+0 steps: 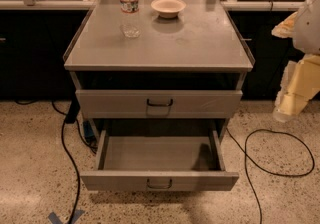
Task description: Close middle drawer
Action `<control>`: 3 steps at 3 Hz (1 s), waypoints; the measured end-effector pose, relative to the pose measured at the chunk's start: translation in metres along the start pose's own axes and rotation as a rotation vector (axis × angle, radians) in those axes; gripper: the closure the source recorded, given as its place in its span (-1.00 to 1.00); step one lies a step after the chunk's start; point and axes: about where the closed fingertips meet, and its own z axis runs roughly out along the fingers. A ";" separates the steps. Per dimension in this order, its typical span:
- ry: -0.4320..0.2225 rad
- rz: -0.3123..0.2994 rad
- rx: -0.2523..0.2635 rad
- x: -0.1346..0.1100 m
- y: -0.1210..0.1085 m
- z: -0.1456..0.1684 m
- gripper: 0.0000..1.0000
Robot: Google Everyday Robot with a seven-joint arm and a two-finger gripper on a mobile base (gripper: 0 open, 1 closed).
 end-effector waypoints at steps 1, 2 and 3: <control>-0.006 0.004 0.010 0.002 -0.001 -0.002 -1.00; -0.018 0.039 0.020 0.012 -0.004 -0.005 -1.00; -0.027 0.084 0.025 0.025 -0.010 -0.006 -1.00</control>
Offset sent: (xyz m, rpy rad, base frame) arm 0.0001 -0.0282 -0.0008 0.0459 -0.0061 -0.0737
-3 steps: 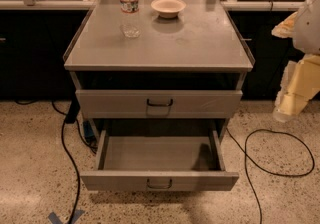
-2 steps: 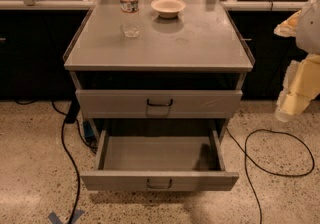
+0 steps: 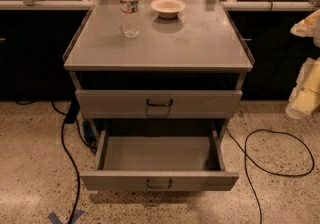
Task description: Close middle drawer
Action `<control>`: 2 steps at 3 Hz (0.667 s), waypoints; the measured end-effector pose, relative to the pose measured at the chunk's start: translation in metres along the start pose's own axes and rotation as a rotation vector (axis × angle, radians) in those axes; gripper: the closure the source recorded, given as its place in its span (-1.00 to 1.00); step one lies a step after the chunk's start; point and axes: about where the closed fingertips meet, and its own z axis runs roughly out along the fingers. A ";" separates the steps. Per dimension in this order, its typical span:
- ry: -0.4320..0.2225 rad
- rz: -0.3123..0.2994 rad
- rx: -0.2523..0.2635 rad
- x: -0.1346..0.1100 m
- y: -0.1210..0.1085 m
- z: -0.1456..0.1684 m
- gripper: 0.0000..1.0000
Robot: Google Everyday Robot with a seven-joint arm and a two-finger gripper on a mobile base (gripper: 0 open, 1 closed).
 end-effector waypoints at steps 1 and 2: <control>-0.008 0.046 0.002 0.014 -0.007 -0.001 -1.00; -0.019 0.090 -0.008 0.028 -0.016 0.002 -1.00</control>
Offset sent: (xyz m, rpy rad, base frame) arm 0.0093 -0.0527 -0.0100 0.0805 0.0398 -0.1247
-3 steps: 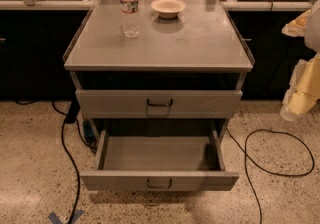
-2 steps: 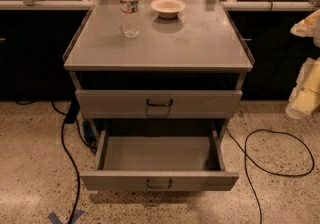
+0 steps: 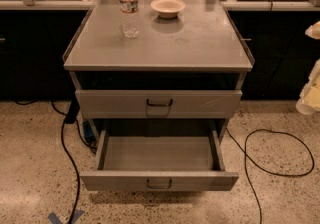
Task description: Close middle drawer
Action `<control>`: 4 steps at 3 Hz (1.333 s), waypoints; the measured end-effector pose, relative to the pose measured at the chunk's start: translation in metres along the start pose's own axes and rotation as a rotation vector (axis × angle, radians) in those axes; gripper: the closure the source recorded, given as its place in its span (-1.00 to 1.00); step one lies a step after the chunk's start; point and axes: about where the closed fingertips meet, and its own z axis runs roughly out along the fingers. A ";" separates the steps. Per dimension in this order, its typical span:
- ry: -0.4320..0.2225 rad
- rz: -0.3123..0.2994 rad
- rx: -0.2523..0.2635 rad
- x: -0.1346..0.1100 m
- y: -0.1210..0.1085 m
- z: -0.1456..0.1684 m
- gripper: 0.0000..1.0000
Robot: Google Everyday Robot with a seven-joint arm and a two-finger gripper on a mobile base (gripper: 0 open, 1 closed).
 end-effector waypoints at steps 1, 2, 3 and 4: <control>-0.009 0.017 0.013 0.012 -0.008 0.003 -1.00; 0.016 -0.042 0.079 0.021 -0.005 0.007 -1.00; 0.026 -0.070 0.123 0.029 -0.001 0.014 -1.00; 0.060 -0.063 0.106 0.038 -0.003 0.028 -1.00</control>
Offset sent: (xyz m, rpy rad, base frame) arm -0.0038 -0.0243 -0.0215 -0.1164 -0.1090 0.0396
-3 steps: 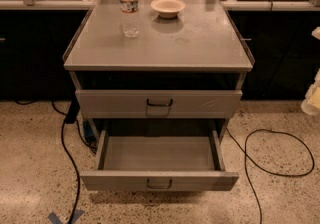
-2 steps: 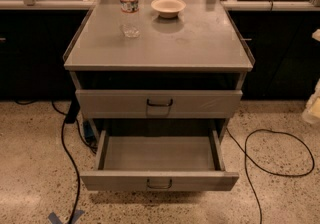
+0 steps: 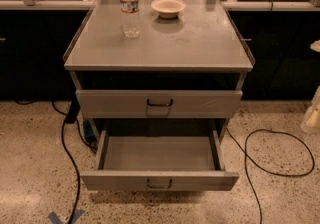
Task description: Close middle drawer
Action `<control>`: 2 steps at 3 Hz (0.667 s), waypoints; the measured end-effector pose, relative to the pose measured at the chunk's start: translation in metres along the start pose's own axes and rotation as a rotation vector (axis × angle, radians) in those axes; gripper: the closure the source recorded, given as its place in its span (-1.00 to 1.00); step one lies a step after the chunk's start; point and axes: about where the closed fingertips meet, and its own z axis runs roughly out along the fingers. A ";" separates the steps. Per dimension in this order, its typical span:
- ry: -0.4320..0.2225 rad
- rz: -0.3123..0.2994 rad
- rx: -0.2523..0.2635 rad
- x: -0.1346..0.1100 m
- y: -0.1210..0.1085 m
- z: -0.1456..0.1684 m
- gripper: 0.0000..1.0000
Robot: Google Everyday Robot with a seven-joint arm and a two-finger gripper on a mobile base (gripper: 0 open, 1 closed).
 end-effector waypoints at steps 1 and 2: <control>0.027 0.019 -0.061 0.009 0.002 0.018 -1.00; 0.059 0.052 -0.152 0.017 0.007 0.040 -1.00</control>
Offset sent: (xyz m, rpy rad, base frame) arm 0.0051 -0.0155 -0.0660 0.0412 0.2874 -0.0693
